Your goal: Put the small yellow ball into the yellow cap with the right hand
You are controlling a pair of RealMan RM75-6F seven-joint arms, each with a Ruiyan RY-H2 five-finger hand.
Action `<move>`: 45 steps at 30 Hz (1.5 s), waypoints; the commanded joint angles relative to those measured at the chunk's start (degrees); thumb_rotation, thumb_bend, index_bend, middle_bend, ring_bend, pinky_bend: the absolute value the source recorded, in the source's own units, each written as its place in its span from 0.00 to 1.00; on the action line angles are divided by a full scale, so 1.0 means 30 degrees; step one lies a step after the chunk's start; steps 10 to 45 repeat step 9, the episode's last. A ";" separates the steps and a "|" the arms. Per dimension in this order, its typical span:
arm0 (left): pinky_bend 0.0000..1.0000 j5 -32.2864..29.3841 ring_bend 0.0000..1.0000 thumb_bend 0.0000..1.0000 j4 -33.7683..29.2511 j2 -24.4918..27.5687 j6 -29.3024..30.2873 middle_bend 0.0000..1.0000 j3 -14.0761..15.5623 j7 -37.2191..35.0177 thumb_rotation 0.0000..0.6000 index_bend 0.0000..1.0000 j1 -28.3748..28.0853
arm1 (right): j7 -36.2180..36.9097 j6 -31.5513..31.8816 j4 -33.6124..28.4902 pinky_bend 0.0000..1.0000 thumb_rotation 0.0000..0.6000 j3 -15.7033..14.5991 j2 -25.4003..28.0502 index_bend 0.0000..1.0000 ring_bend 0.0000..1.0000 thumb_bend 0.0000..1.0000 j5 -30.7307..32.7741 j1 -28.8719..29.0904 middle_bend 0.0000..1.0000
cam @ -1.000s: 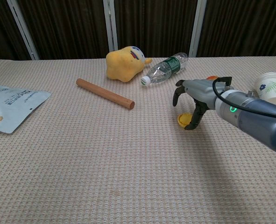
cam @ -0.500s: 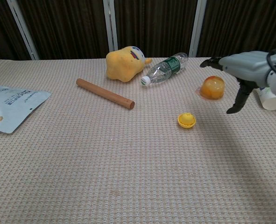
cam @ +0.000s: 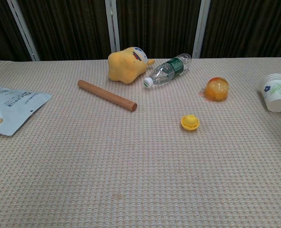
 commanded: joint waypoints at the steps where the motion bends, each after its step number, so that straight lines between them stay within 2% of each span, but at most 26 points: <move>1: 0.10 -0.0131 0.00 0.00 -0.0050 -0.0010 -0.0114 0.00 -0.0009 0.0044 1.00 0.00 -0.0010 | 0.2305 0.1011 0.1394 0.00 1.00 -0.0877 0.0015 0.00 0.00 0.00 -0.0903 -0.1783 0.00; 9: 0.10 -0.0096 0.00 0.00 -0.0231 0.0080 -0.0017 0.00 0.0009 0.0161 1.00 0.00 0.0037 | 0.4213 0.0424 0.2296 0.00 1.00 -0.0462 -0.0222 0.00 0.00 0.00 -0.0530 -0.2494 0.00; 45: 0.10 -0.0096 0.00 0.00 -0.0231 0.0080 -0.0017 0.00 0.0009 0.0161 1.00 0.00 0.0037 | 0.4213 0.0424 0.2296 0.00 1.00 -0.0462 -0.0222 0.00 0.00 0.00 -0.0530 -0.2494 0.00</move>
